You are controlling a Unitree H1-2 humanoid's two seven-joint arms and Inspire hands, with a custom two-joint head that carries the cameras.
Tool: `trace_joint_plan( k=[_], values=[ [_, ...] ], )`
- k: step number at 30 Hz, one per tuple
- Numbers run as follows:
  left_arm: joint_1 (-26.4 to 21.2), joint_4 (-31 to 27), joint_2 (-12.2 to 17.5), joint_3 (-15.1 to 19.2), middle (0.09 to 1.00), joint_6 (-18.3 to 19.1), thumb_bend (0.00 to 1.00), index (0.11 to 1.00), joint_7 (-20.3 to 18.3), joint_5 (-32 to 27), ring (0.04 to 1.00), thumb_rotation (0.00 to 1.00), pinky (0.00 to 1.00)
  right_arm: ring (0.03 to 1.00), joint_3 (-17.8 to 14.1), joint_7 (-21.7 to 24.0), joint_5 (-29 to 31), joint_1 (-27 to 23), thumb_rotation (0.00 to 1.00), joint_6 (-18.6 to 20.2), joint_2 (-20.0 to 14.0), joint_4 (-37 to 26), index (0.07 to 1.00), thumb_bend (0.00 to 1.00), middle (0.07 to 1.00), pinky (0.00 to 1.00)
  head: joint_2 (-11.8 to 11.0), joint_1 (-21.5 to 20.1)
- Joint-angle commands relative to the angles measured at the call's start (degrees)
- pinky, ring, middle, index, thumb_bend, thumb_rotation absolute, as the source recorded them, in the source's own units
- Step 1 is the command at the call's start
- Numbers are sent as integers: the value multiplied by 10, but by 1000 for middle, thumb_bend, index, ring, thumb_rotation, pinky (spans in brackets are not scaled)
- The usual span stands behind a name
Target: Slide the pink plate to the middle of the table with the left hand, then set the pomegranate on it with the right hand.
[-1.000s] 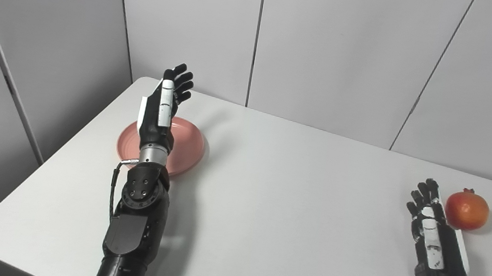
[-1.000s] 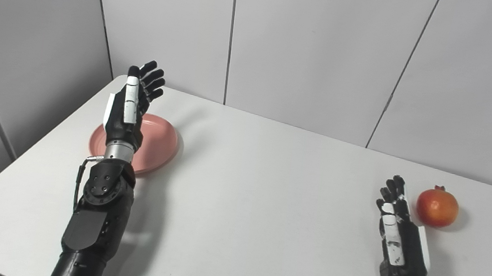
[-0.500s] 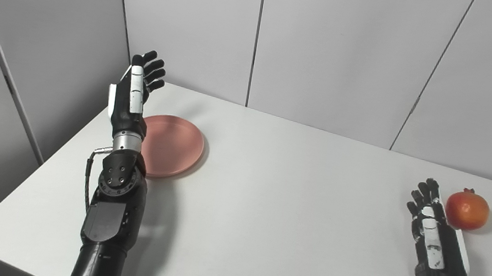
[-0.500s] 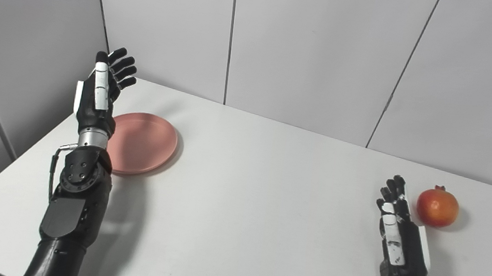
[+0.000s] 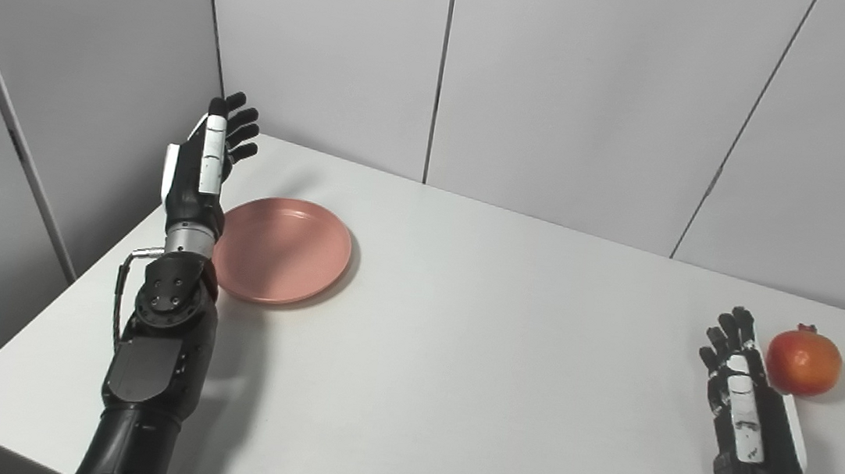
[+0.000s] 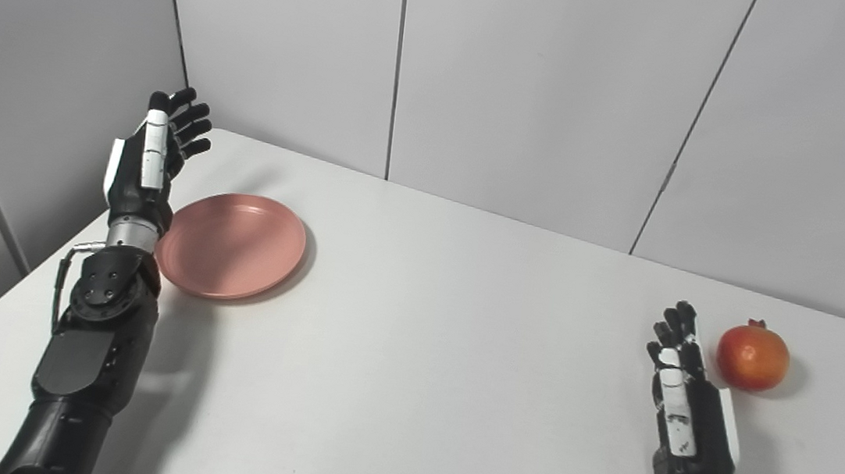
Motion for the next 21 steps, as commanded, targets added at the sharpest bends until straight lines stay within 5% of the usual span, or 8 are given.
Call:
trace_joint_plan(
  k=[1,21],
  values=[
    [-17,-3,19,1,802,-8,825,789,-6,2,802,1000,764,1000,-1,7,-4,0,850,-20,-6,-7,1000,697,1000,1000,3,1],
    [-23,118,55,-14,804,-59,828,796,-24,20,802,1000,757,1000,-4,5,0,0,866,-22,-5,-7,1000,662,1000,1000,1,6]
  ],
)
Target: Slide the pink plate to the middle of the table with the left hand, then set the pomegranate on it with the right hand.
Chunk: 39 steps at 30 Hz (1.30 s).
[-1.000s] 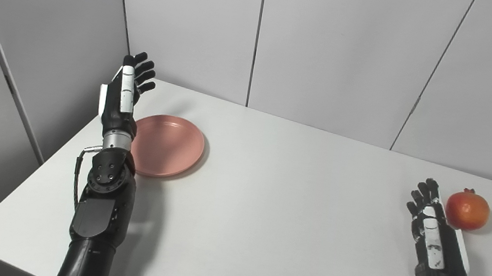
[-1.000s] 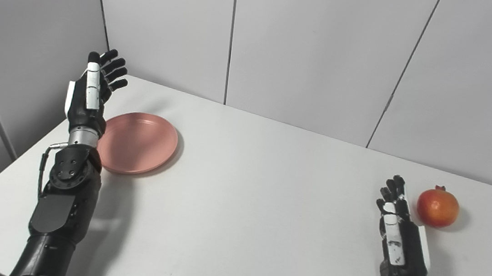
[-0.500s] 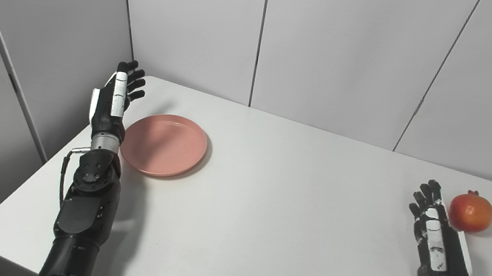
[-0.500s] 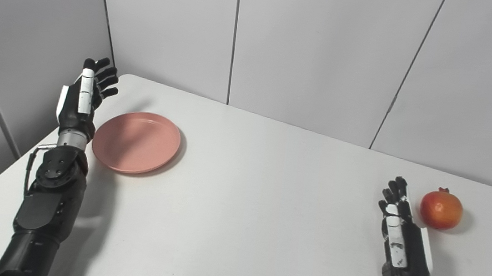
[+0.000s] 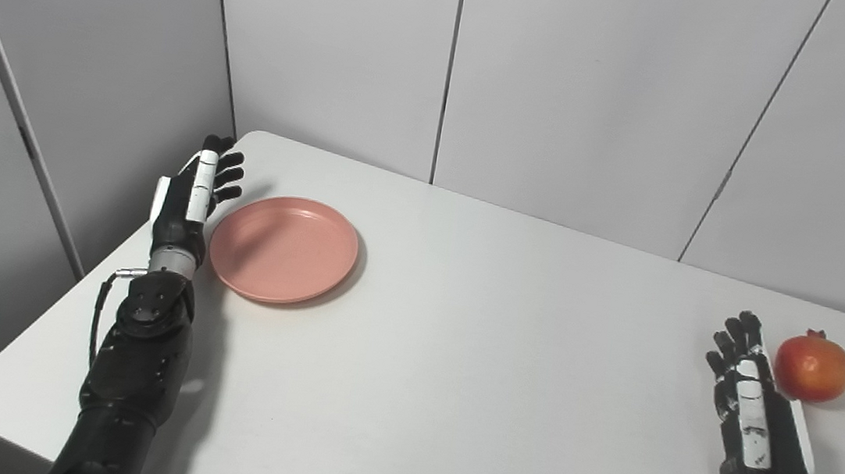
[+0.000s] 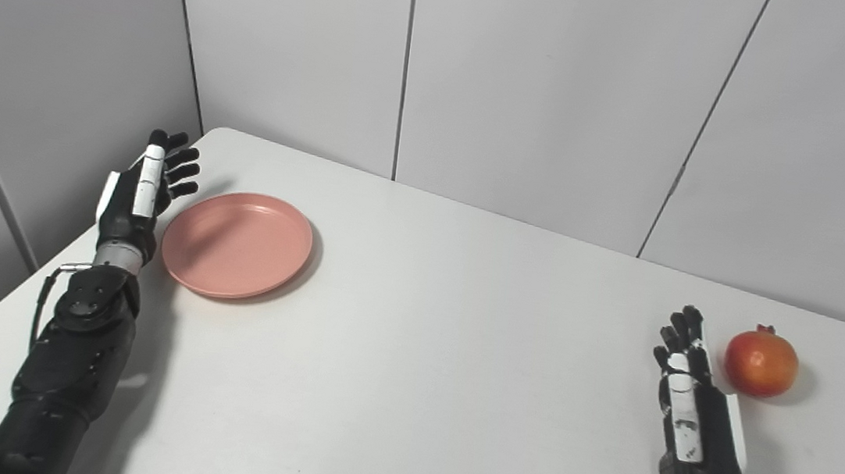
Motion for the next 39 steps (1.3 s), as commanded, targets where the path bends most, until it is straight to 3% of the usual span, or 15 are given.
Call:
trace_joint_plan(
  k=[1,13,21,39],
  values=[
    [-29,1,21,-5,801,-33,829,792,6,17,799,1000,754,1000,-4,6,3,-3,861,-20,-3,-5,1000,668,1000,1000,3,1],
    [-22,-59,11,6,789,-21,834,777,20,14,788,1000,751,1000,-3,8,1,-2,864,-25,-7,-5,1000,664,1000,1000,3,6],
    [-26,-18,18,10,811,-26,822,802,10,2,816,1000,789,1000,-3,9,2,-2,863,-25,-6,-5,1000,670,1000,1000,3,7],
    [-27,1,29,7,847,-13,822,831,2,-1,857,1000,835,1000,-2,6,0,0,856,-21,-5,-14,1000,676,1000,1000,6,8]
  ],
)
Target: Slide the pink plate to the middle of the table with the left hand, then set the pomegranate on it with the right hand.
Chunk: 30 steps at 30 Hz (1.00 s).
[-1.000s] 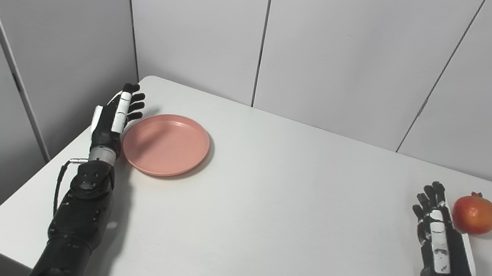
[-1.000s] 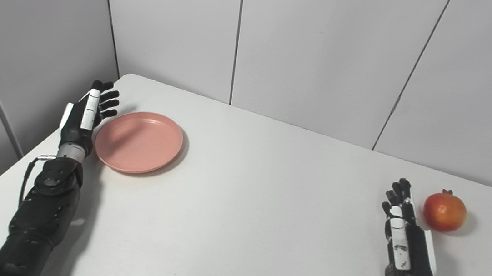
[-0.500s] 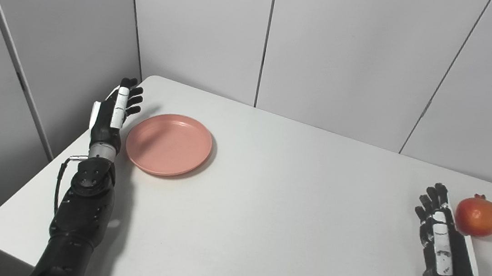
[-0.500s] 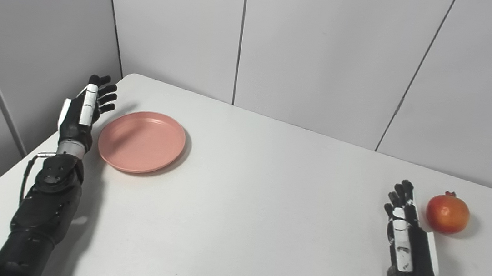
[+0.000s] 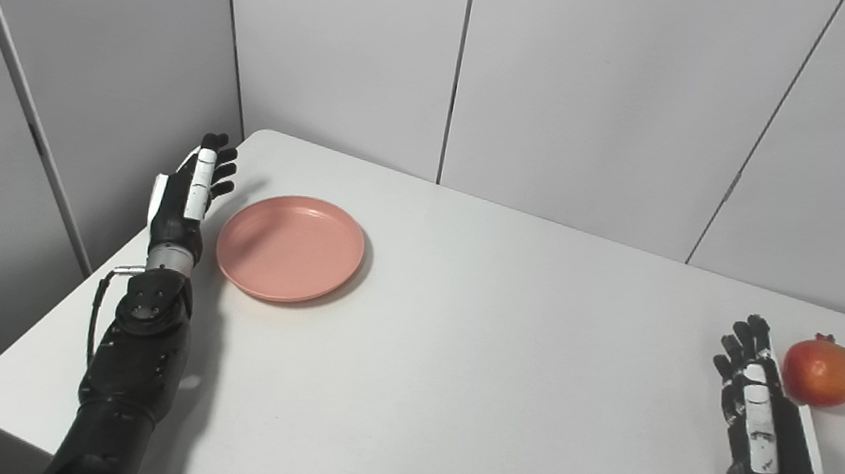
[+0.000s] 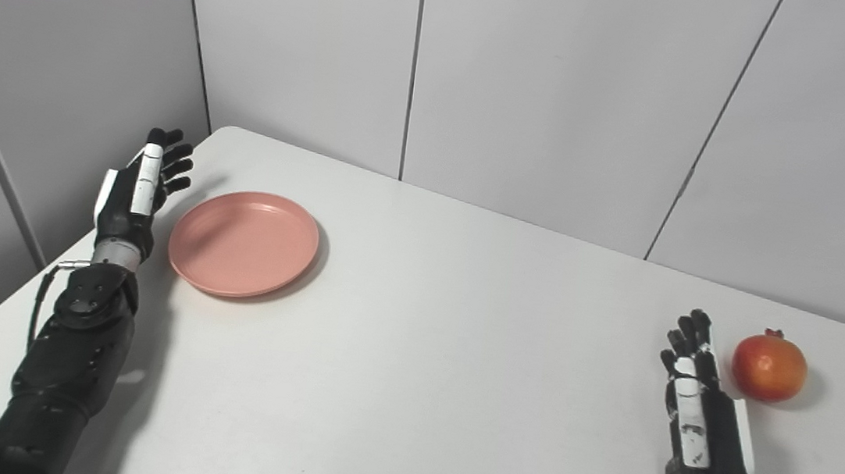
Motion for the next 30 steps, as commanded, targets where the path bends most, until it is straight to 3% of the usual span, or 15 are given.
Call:
trace_joint_plan(
  k=[1,9,13,18,22,30],
  values=[
    [-26,-11,18,-2,847,4,822,832,-5,0,860,1000,840,1000,-3,8,1,-2,859,-21,-5,-12,1000,667,1000,1000,0,1],
    [-25,7,30,-23,858,12,859,839,-51,-6,866,1000,847,1000,-4,6,0,-2,857,-22,-4,-12,1000,657,1000,1000,2,-1],
    [-21,-15,21,-30,875,40,810,859,-51,-3,890,1000,890,1000,-4,5,-2,-3,856,-23,-4,-11,1000,663,1000,1000,2,-1],
    [-25,-3,21,-39,889,38,824,875,-63,-4,906,1000,914,1000,-5,7,1,-2,860,-21,-3,-13,1000,659,1000,1000,4,-2],
    [-26,-7,13,-36,900,58,803,888,-82,-25,923,1000,937,1000,-4,4,-1,-1,859,-18,-2,-15,1000,663,1000,1000,4,-2],
    [-36,14,-4,-32,910,56,784,898,-119,-70,921,1000,911,1000,-4,5,-2,0,861,-16,-4,-18,1000,656,1000,1000,6,-3]
  ],
)
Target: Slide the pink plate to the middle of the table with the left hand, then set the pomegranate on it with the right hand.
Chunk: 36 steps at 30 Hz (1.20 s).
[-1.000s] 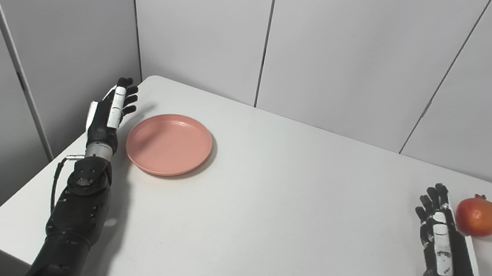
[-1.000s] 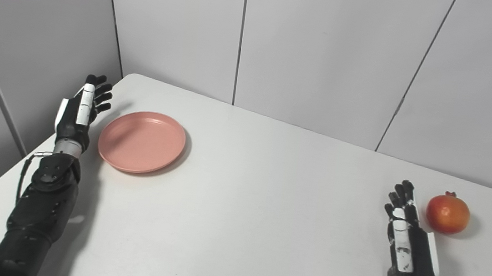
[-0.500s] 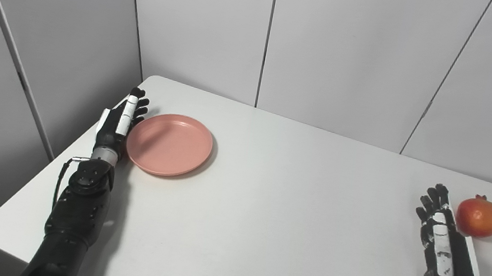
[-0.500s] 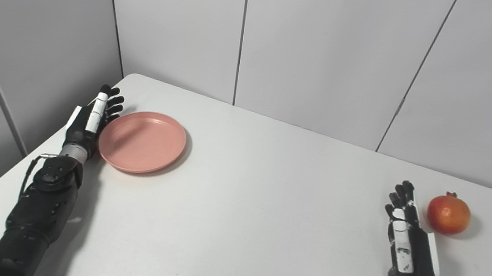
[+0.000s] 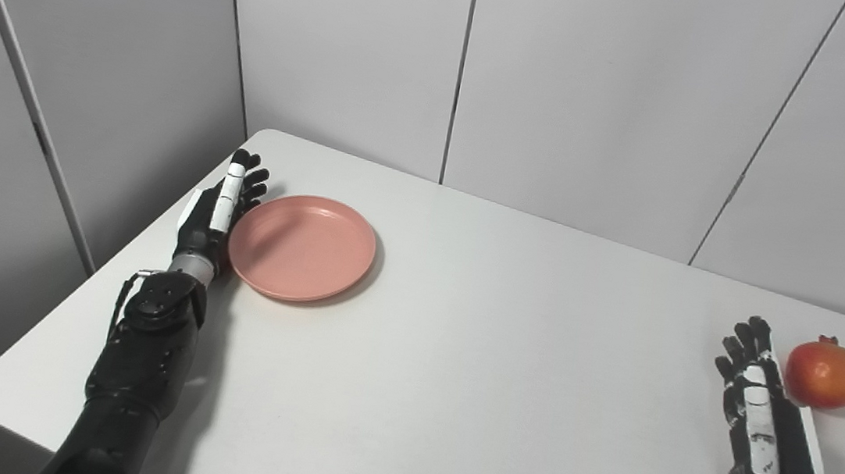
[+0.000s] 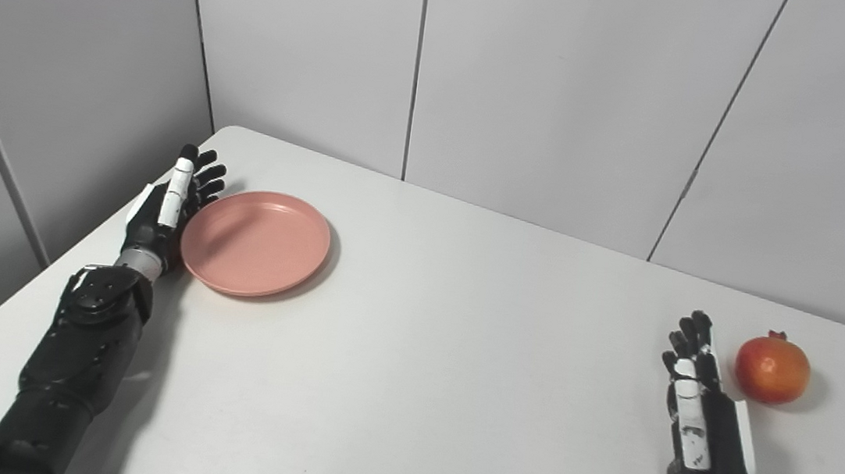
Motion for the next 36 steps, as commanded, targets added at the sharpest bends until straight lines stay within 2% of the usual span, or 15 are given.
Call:
trace_joint_plan(
  k=[1,8,17,25,36],
  values=[
    [-27,-5,-7,-6,909,-6,785,898,-23,-11,919,1000,904,1000,-4,5,4,-4,862,-16,-3,-14,1000,652,1000,1000,0,0],
    [-27,-17,-17,-30,935,-4,788,916,-43,-11,955,1000,967,1000,-4,2,3,-5,866,-13,-1,-15,1000,650,1000,1000,2,-2],
    [-26,-45,-34,-63,943,11,828,927,-38,3,956,1000,959,1000,-4,4,6,-6,855,-15,-1,-13,1000,654,1000,1000,3,-2],
    [-21,-74,-63,-71,962,22,798,942,-26,12,974,1000,991,1000,-2,1,2,-5,865,-9,1,-21,1000,658,1000,1000,4,-8],
    [-14,-95,-77,-90,963,26,805,951,-42,20,977,1000,990,1000,-2,5,16,-4,836,5,7,-20,1000,698,1000,1000,8,-32]
  ],
)
